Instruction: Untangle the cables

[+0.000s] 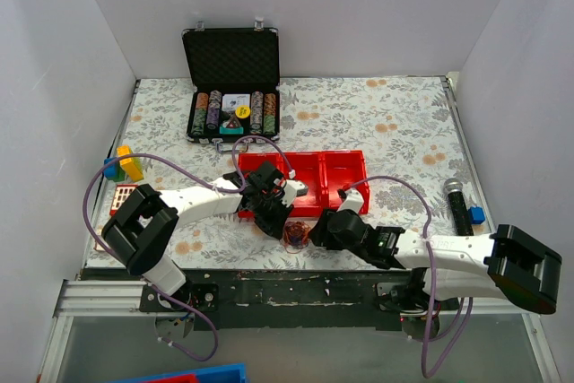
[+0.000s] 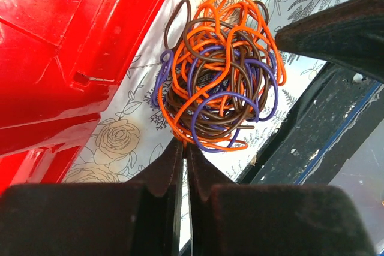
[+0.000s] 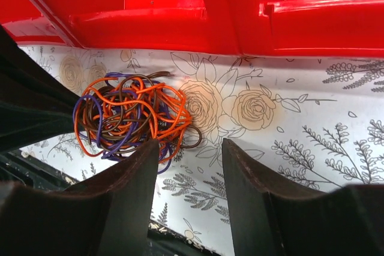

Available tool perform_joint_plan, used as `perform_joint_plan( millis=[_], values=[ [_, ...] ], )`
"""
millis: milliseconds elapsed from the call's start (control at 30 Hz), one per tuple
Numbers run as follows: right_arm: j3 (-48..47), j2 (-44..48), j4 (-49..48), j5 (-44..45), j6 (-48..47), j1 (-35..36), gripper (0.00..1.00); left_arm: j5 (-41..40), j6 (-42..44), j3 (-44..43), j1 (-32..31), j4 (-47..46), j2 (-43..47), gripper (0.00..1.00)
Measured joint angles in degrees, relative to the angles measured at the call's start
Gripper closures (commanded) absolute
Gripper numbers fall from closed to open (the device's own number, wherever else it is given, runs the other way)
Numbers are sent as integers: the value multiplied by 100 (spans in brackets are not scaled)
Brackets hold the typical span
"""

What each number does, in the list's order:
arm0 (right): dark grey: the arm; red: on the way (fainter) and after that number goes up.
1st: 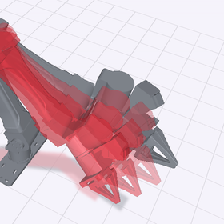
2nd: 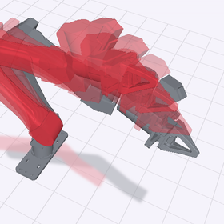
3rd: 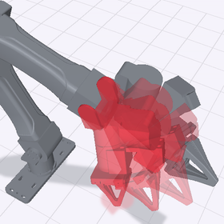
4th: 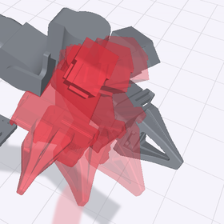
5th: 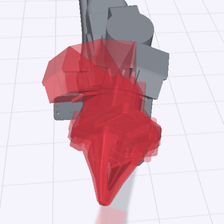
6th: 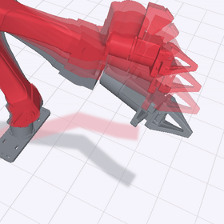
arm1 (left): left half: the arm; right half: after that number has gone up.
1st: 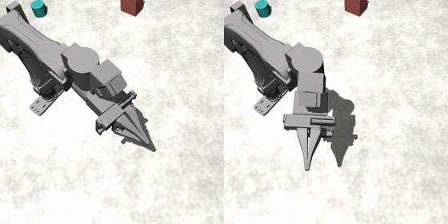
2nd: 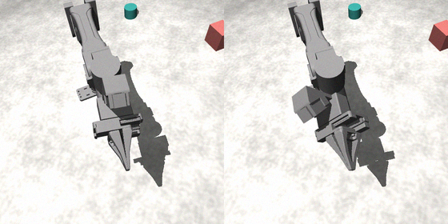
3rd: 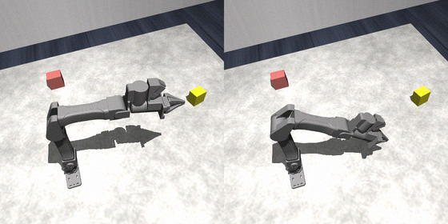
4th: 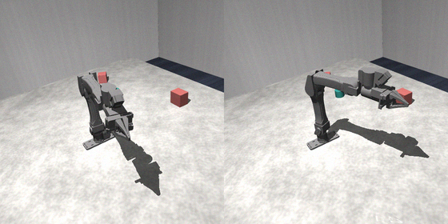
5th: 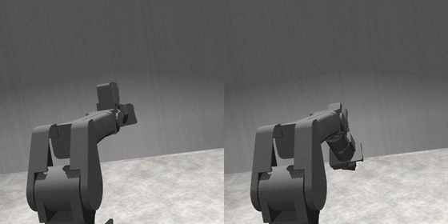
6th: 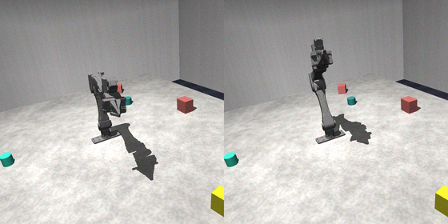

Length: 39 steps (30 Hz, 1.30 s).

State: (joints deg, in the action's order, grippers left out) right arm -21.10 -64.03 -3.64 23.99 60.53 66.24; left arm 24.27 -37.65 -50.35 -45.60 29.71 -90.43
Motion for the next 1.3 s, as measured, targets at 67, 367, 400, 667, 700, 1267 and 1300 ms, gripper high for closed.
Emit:
perform_joint_plan(
  millis=[67, 367, 400, 667, 700, 1267, 1300],
  values=[
    [-24, -155, -131, -24, -52, -50, 47, -46, 13, 0, 0, 2, 0, 100],
    [-136, -739, -570, -238, -142, -66, 84, -162, 31, 0, 0, 33, 0, 100],
    [-140, -776, -588, -262, -168, -66, 93, -179, 39, 0, -2, 44, 0, 100],
    [-85, -699, -595, -291, -177, -66, 99, -660, 337, -46, -52, 459, 79, 100],
    [-50, -627, -573, -280, -155, -66, 99, -758, 361, -46, -63, 511, 118, 100],
    [404, 1991, 1928, 315, 704, -59, 99, -2253, 640, -232, -61, 1399, 1261, 100],
    [404, 2129, 2175, 356, 804, -59, 99, -2288, 675, -240, -59, 1484, 1384, 100]
  ],
)
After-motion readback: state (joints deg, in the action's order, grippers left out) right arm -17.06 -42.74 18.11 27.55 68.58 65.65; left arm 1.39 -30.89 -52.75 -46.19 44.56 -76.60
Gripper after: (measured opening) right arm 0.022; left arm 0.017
